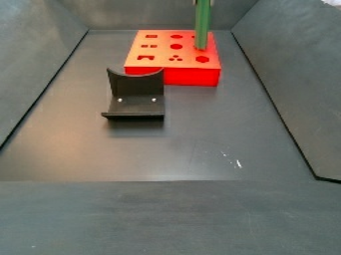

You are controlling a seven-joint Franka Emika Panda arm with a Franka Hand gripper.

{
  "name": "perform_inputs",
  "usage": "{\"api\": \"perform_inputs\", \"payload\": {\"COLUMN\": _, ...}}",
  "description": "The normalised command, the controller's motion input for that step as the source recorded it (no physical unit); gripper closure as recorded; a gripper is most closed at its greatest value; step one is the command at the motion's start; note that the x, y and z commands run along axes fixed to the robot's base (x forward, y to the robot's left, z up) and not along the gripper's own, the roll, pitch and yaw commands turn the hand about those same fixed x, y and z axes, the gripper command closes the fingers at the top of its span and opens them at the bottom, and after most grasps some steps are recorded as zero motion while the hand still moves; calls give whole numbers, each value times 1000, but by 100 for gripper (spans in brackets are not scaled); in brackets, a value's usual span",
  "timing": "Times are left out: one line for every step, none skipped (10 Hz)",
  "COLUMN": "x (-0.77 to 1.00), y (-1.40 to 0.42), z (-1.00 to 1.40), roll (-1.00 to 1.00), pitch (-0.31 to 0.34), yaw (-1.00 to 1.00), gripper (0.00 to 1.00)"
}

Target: Insert the star object.

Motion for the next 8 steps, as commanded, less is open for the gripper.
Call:
{"api": "perform_inputs", "payload": {"x": -14, "y": 20, "z": -1000, "roll": 0, "pitch": -29, "yaw": -6, "gripper": 100}}
{"api": "perform_inputs", "payload": {"x": -89, "y": 46, "z": -1000, "roll": 0, "pitch": 0, "yaw": 0, "gripper": 100}}
{"api": "perform_inputs", "payload": {"x": -109, "y": 31, "z": -1000, "roll": 0, "pitch": 0, "yaw": 0, "gripper": 100}}
{"api": "perform_inputs", "payload": {"x": -106, "y": 3, "z": -1000, "roll": 0, "pitch": 0, "yaw": 0, "gripper": 100}}
{"api": "perform_inputs", "payload": {"x": -54, "y": 0, "z": -1000, "roll": 0, "pitch": 0, "yaw": 29, "gripper": 100}}
{"api": "perform_inputs", "payload": {"x": 0, "y": -131, "z": -1000, "roll": 0, "pitch": 0, "yaw": 94, "gripper": 100}}
{"api": "perform_inputs", "payload": {"x": 0, "y": -160, "z": -1000, "roll": 0, "pitch": 0, "yaw": 97, "gripper": 100}}
{"api": "perform_inputs", "payload": {"x": 0, "y": 0, "z": -434, "roll": 0, "pitch": 16, "yaw": -109, "gripper": 100}}
